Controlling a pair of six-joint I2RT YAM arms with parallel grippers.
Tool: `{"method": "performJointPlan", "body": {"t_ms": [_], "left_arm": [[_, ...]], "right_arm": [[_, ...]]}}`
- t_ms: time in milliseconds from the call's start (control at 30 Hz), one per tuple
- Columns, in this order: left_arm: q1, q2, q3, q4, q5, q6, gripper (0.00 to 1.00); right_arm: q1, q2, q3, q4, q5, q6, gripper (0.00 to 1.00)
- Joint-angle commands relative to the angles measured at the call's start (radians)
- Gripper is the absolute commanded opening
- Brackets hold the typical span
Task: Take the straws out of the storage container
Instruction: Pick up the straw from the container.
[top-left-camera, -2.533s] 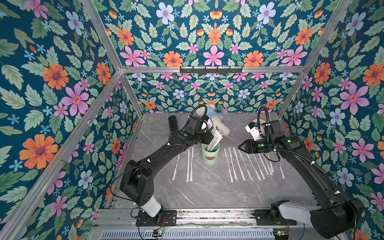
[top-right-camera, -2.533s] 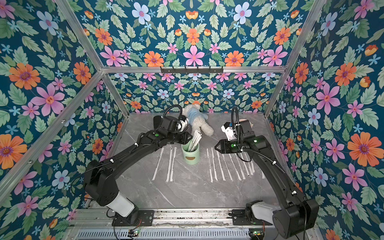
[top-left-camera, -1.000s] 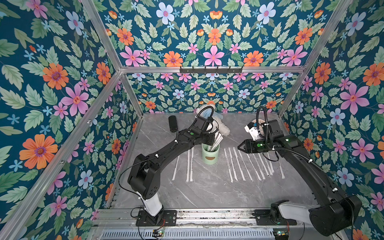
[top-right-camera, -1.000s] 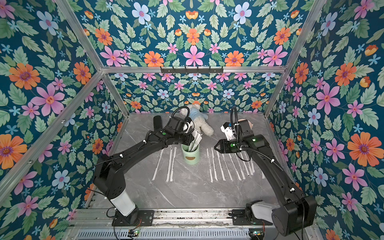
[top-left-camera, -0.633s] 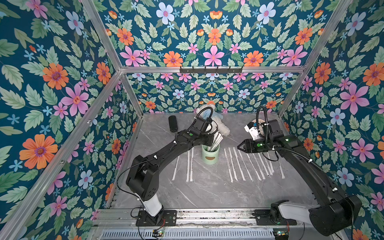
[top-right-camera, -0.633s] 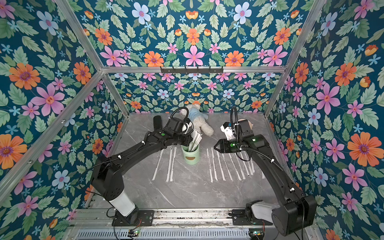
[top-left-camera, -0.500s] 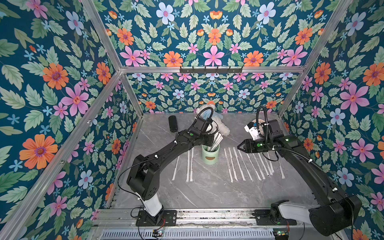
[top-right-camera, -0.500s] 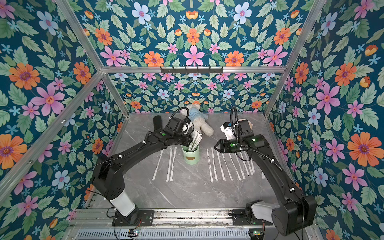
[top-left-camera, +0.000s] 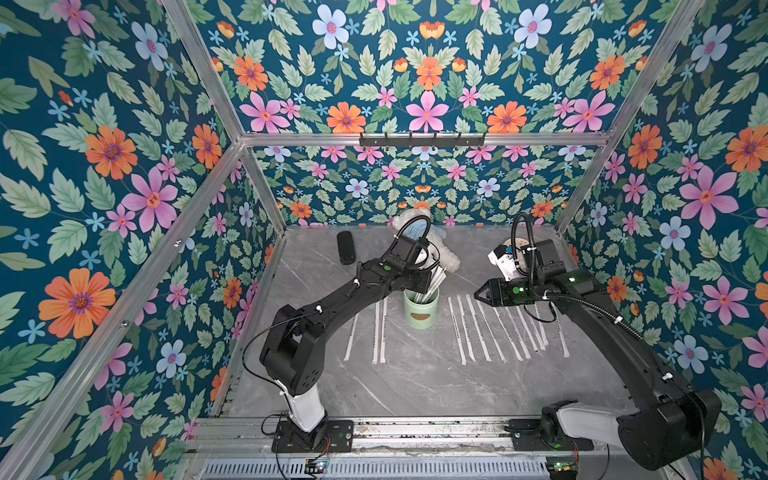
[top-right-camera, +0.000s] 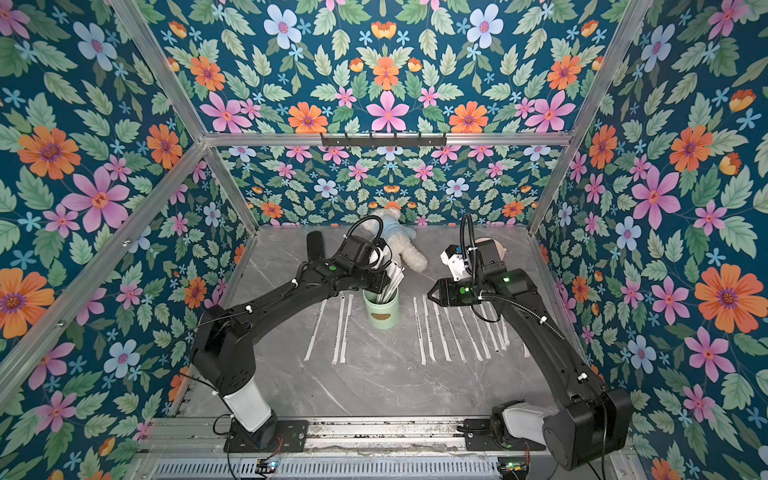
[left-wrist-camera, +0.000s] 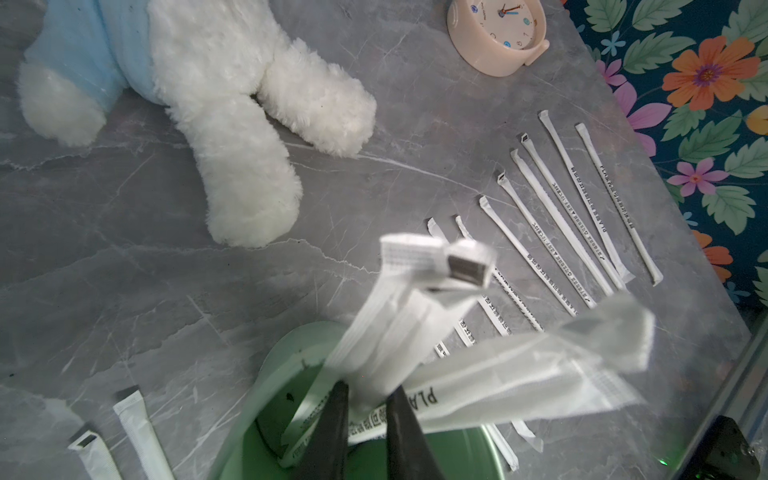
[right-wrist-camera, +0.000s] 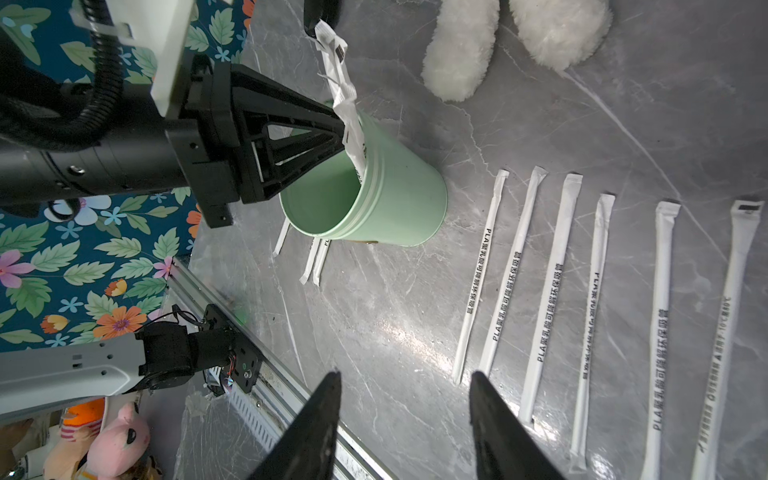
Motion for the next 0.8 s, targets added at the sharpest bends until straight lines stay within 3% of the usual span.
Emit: {"method": "performJointPlan", "body": {"t_ms": [0,167,767], "left_arm": [[-0.001,-0.007,-0.002,0.002,-0.001,0.008,0.13],[-0.001,-0.026,-0.01,-0.005,-0.012,0.007,0.08],[-0.004,-0.12,-0.013,-0.044,-0.091,-0.002,0.07]], "right_arm": [[0.001,0.003,0.001,0.015,-0.007,-0.002,0.51],[0.001,0.002,-0.003,0.022,-0.012,0.002,0.51],[0.001,0.012,-0.002,0.042,-0.03,0.009,0.51]]}}
